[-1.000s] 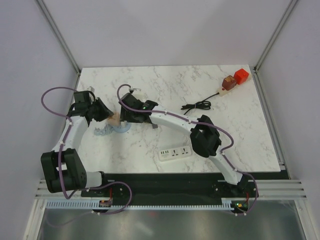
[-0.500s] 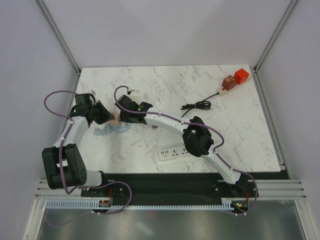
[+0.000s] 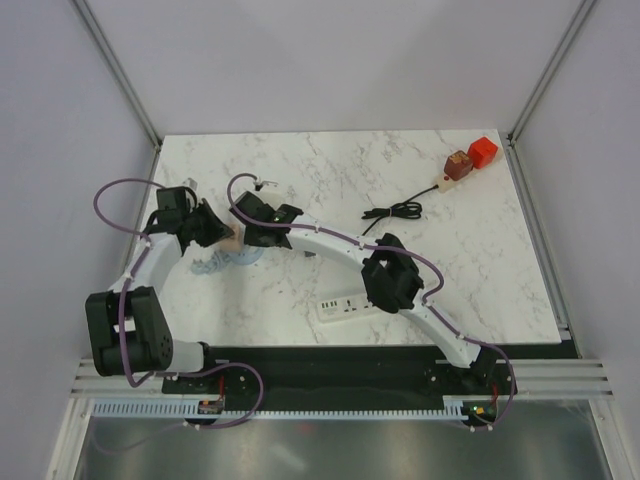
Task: Pull the plug off the socket
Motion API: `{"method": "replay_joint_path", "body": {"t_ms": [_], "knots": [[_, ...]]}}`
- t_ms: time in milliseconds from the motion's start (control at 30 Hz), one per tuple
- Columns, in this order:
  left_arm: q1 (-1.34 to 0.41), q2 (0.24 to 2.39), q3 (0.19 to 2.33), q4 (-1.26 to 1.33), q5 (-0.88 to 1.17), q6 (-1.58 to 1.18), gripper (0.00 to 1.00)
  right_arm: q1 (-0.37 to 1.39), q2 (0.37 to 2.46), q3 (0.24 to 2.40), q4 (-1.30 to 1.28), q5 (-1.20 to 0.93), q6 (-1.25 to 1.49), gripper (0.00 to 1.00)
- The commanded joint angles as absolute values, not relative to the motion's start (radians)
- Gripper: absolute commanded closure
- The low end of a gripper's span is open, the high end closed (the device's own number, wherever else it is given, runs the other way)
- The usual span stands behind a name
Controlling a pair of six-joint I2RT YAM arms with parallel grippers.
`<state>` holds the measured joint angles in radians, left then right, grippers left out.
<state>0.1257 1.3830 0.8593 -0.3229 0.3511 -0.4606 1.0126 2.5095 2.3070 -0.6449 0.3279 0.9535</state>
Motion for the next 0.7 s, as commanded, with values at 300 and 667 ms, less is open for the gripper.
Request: {"method": "replay_joint_path", "body": {"t_ms": [300,667], "knots": [[0.025,1.48,0.789,-0.373,0.199,-0.502,0.98,1.032,2.465,2.436,-0.607,0.39,0.835,1.0],[-0.055,1.537,0.782,-0.362,0.141,-0.522,0.98,1.034,2.48,2.539,-0.537,0.385,0.839,1.0]]}}
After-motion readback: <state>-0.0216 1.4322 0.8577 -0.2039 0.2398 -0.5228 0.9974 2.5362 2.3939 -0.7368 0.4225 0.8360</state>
